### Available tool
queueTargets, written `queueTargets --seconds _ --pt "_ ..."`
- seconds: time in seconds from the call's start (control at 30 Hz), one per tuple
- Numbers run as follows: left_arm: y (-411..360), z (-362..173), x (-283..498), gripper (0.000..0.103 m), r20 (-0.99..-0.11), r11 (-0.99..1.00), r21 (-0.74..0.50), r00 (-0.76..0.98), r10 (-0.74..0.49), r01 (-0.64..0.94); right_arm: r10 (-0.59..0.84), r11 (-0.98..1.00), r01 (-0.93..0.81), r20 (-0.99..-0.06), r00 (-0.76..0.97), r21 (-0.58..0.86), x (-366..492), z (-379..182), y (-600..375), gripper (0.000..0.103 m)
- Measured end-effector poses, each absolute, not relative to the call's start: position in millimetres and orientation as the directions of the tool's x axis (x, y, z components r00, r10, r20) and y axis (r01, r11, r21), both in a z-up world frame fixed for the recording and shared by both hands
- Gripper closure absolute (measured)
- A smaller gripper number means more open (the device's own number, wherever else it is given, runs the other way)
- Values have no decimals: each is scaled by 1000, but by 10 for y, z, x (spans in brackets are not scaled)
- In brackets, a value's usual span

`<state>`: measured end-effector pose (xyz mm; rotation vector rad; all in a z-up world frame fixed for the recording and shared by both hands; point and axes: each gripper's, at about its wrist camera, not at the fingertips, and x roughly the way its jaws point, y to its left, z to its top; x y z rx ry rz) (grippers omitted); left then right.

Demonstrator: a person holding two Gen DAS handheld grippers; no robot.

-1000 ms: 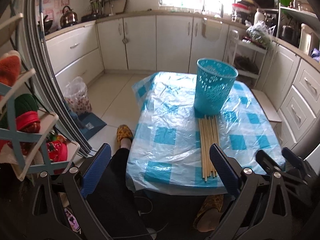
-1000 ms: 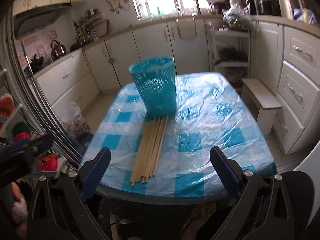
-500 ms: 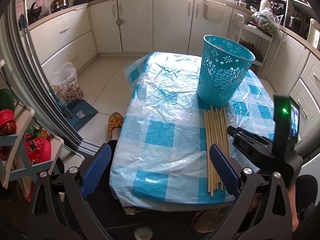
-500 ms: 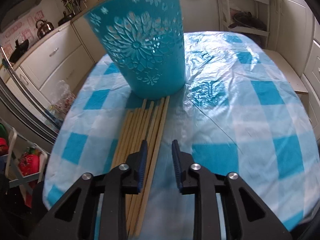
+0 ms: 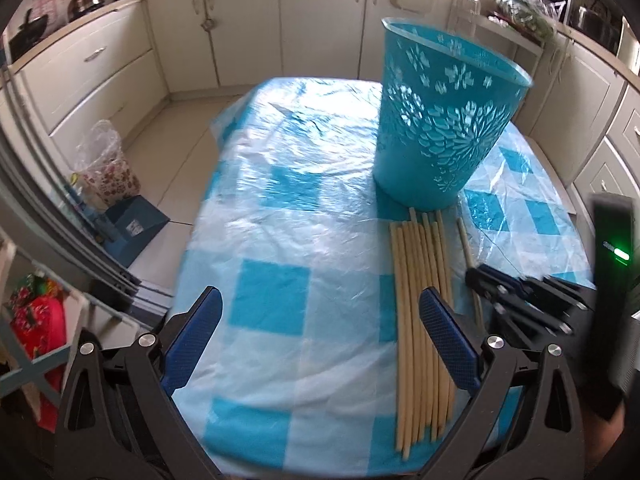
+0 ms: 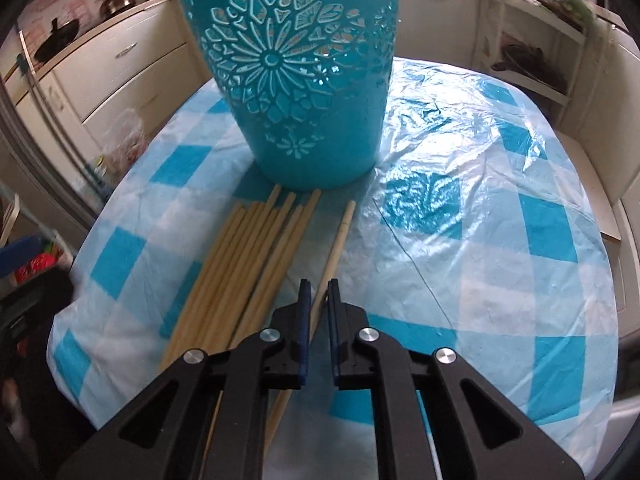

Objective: Organize utensils
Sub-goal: 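Move both tools toward the wooden chopsticks beside the teal basket, then grasp one wooden chopstick with the left tool and drop it into the teal basket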

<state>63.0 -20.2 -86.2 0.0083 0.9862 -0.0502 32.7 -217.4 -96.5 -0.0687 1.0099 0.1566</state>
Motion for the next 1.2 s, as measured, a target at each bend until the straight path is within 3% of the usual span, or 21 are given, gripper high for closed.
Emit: queueTargets --seconds 0.23,0.7,0.8,0.87,0.9,0.93,1.1,1.2 --pt "-432 -1220 1015 22 -870 998 2 492 -31 68 192 980 -155 -825 531 128 294 -1027 -2261 94" --pt "-591 -1366 1131 32 -883 994 43 469 -9 101 261 965 -157 -805 534 208 268 -1052 -2298 94" --pt "-598 -1353 1141 44 -880 993 33 474 -25 113 247 969 -160 -806 539 190 281 -1046 -2299 94" --pt "-634 -1329 1129 68 -876 990 24 481 -46 137 244 969 -160 -804 542 186 285 -1051 -2293 94" --pt "-662 -1319 1118 89 -877 987 11 476 -69 163 246 969 -158 -804 542 189 292 -1049 -2299 94" --pt "-697 -1315 1105 98 -880 982 8 469 -82 188 248 969 -157 -803 543 193 289 -1054 -2302 94" --pt "-634 -1166 986 98 -880 972 -55 449 -156 230 270 963 -144 -799 537 229 305 -1058 -2363 94" --pt "-405 -714 873 98 -828 969 -139 513 -226 204 281 959 -135 -798 533 247 295 -1057 -2392 94"
